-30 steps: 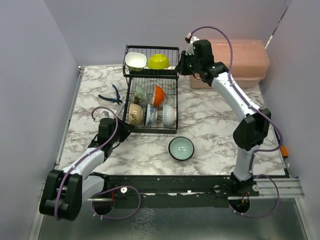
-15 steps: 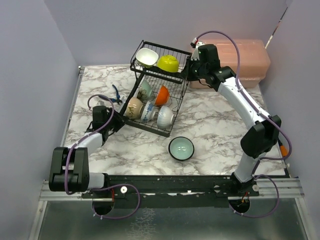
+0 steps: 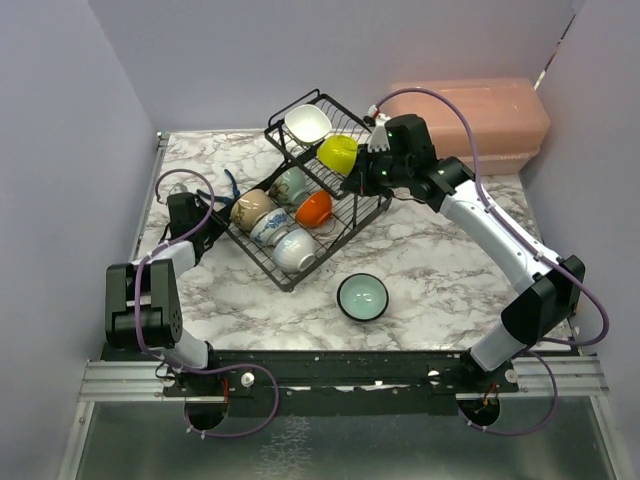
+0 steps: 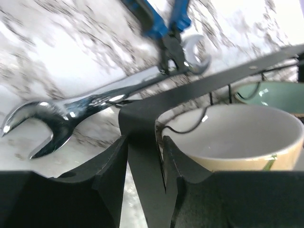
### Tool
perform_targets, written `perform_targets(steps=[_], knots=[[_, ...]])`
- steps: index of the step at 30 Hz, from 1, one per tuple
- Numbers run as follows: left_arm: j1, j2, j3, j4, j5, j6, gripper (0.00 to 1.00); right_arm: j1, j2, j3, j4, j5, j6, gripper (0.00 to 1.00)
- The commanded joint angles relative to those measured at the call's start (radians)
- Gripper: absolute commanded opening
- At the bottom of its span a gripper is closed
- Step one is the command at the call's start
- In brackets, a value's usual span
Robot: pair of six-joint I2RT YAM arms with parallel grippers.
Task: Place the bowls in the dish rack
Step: Adjust the dish rack at the center of the board.
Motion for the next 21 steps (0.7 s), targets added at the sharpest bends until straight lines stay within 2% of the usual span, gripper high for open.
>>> perform_targets(steps=[1,3,4,5,7,9,11,15,21], knots=[[0.019,0.027,0.015,-0.078,-0.167,0.095,0.0,0.104,-0.023,-0.03,-0.056,-0.284,-0.012,0.0],[0.019,0.006,0.024,-0.087,-0.174,0.108,0.0,0.104,-0.04,-0.037,-0.039,-0.309,-0.011,0.01],[0.02,-0.009,0.026,-0.09,-0.174,0.115,0.06,0.105,-0.051,-0.045,-0.023,-0.325,-0.008,0.02],[0.02,-0.025,0.026,-0.093,-0.174,0.122,0.19,0.104,-0.064,-0.051,-0.01,-0.336,-0.004,0.11],[0.019,-0.063,0.027,-0.098,-0.175,0.137,0.39,0.103,-0.089,-0.071,0.021,-0.355,0.007,0.33],[0.02,-0.106,0.031,-0.116,-0.174,0.158,0.5,0.103,-0.115,-0.085,0.04,-0.339,0.012,0.48],[0.02,-0.141,0.036,-0.142,-0.17,0.175,0.56,0.1,-0.135,-0.096,0.045,-0.312,0.017,0.57],[0.02,-0.219,0.035,-0.189,-0.154,0.177,0.64,0.069,-0.172,-0.11,0.06,-0.291,0.032,0.65],[-0.009,-0.312,0.07,-0.21,-0.081,0.167,0.66,-0.045,-0.194,-0.111,0.094,-0.352,0.052,0.71]])
